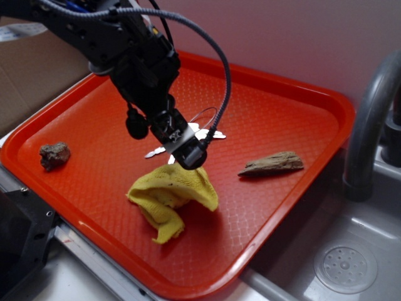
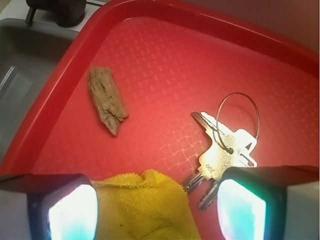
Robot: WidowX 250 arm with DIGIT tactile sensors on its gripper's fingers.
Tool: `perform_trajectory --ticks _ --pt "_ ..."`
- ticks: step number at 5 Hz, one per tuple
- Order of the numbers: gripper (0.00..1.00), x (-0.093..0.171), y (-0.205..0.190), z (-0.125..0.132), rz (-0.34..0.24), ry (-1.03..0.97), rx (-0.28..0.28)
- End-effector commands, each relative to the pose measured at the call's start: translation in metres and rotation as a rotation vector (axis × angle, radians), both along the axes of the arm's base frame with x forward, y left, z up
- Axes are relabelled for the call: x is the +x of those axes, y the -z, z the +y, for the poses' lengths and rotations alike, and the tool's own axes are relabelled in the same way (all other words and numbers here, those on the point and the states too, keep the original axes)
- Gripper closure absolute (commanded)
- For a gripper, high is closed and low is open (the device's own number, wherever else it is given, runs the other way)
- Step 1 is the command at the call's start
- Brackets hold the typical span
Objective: Grab the wood chip.
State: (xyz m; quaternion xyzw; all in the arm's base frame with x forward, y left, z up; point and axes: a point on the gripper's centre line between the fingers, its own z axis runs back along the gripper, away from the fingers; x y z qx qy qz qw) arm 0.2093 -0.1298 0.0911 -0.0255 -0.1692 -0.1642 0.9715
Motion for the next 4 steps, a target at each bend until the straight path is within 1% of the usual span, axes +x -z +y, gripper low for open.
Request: perform_trajectory --ticks 1,2,3,4 --pt "0.0 0.004 -0.012 -0.008 -0.029 -0.015 -0.023" --pt "0.0 0.009 0.01 -0.048 -0.071 0.093 0.056" --pt "0.0 0.017 0.026 -0.063 -0.043 0.153 0.07" --pt "0.0 0.028 0.039 -0.069 -0.018 0.167 0.052"
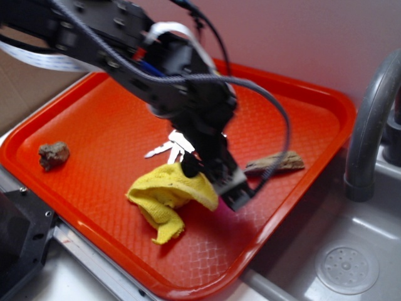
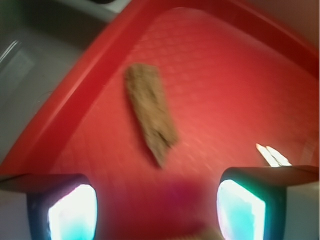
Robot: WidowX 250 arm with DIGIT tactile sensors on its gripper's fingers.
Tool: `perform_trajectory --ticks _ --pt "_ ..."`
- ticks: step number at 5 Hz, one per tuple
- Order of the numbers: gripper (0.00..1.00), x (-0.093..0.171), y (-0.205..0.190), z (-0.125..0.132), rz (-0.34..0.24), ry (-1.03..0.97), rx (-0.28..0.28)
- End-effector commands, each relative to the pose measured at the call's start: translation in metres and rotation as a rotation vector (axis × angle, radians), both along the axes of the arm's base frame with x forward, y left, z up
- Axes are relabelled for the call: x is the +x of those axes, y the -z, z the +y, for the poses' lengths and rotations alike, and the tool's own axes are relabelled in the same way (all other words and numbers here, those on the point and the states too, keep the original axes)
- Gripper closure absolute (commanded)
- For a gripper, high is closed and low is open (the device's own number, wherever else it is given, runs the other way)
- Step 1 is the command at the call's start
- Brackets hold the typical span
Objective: Grab the wood chip.
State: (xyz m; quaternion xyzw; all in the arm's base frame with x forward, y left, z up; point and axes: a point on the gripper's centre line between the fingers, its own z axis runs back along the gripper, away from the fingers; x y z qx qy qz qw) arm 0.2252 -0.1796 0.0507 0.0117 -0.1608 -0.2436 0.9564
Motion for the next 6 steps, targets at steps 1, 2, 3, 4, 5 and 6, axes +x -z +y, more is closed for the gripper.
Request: perform_trajectory --ticks 1,2,3,4,5,6 --pt "0.0 0.025 0.016 -0.022 0.019 0.013 -0.017" --pt "0.0 0.035 0.03 -0.023 0.051 0.01 -0.005" --pt "1.0 0.043 0.038 -0.026 0.065 -0.011 -0.004" --pt "1.0 0.038 0.03 -0.022 0.077 -0.021 -0.01" --pt "1.0 0.028 0.016 -0.017 0.064 -0.043 -0.007" --pt "1.0 0.02 -0.014 0.014 0.082 -0.146 -0.035"
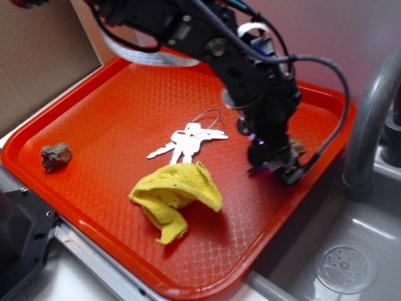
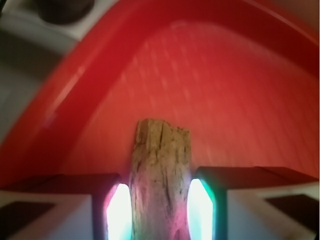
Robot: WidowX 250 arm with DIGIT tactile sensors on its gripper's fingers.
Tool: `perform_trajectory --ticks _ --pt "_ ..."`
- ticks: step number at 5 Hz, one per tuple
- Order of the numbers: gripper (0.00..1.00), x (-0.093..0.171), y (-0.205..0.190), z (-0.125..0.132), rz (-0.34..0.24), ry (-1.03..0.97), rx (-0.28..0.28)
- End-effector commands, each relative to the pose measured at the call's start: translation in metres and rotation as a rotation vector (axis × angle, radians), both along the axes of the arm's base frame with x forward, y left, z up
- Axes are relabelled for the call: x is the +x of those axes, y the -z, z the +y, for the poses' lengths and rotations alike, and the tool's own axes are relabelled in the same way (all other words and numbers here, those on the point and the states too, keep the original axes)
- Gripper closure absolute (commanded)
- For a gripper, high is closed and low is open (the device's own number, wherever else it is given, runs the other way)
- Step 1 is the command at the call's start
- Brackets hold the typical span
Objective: Grab the wood chip.
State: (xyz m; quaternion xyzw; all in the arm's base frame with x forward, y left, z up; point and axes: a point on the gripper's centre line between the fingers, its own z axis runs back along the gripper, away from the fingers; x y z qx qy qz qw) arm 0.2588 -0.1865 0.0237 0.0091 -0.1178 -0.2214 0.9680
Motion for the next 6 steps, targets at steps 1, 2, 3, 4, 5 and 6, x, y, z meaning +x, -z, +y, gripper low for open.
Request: perform_trajectory --ticks 1,2,3,4,5,6 --pt "1.0 -0.021 -0.078 0.067 0.043 -0.238 -0.106" --pt "1.0 -0.028 -0.119 0.104 0.029 -0.486 -0.105" --pt "1.0 -0.046 -0.161 0.13 -0.021 -0.68 -0.074" --pt "1.0 -0.049 -0.18 0.148 -0.028 -0.8 -0.063" --pt "1.0 -0.047 -0.189 0.168 0.004 -0.864 -0.065" --pt "1.0 -0.038 -0.188 0.176 0.033 -0.871 -0.064"
